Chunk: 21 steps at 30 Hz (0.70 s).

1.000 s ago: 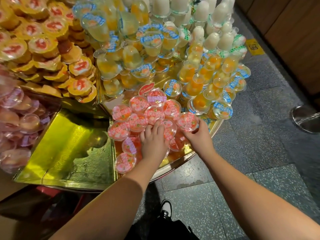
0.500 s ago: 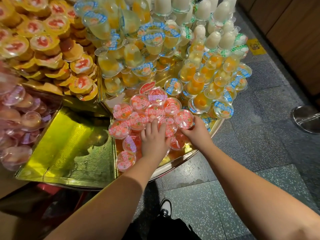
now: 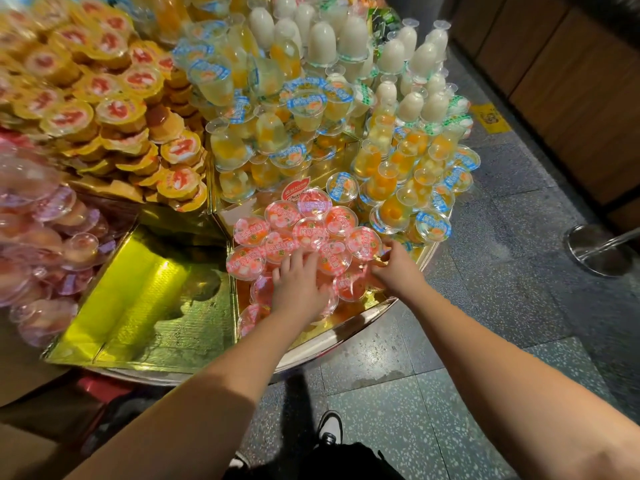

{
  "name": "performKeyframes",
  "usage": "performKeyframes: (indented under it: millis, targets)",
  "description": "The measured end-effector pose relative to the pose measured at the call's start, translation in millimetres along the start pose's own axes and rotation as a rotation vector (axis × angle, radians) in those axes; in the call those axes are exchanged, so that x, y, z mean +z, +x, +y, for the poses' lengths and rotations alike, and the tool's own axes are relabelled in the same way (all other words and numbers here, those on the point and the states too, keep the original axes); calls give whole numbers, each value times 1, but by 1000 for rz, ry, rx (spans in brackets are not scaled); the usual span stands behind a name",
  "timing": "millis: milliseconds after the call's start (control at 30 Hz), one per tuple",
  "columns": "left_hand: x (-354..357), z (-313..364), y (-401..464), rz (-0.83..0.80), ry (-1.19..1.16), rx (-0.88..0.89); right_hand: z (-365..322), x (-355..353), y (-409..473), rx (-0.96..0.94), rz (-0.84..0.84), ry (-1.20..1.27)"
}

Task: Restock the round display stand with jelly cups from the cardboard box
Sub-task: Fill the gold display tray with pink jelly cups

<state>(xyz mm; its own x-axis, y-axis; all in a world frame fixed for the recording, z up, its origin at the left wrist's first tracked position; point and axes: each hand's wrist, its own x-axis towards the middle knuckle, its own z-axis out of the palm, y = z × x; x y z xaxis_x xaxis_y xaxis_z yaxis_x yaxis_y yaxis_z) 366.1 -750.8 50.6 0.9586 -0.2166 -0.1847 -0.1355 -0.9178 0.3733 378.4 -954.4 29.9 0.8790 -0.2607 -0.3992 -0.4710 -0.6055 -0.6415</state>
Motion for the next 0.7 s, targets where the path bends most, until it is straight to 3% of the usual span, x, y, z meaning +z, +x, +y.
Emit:
performKeyframes:
  millis: [133,233,367,500,700]
  targets:
    - [-28,-13,-13,53,-234,-30,-12,-13,-28,-3,75,-37]
    - [-61,-36,-33,153,-427,-116,-40,-18,-48,-129,128,-80]
    - [-111,-89,-72,274,-661,-323,-114,-1,-70,-365,77,-127]
    - [-149,-170,-124,398,-693,-498,-207,59,-102,-603,-172,-201]
    - [-170,-296,-236,573,-763,-748,-303,204,-179,-869,-565,-381]
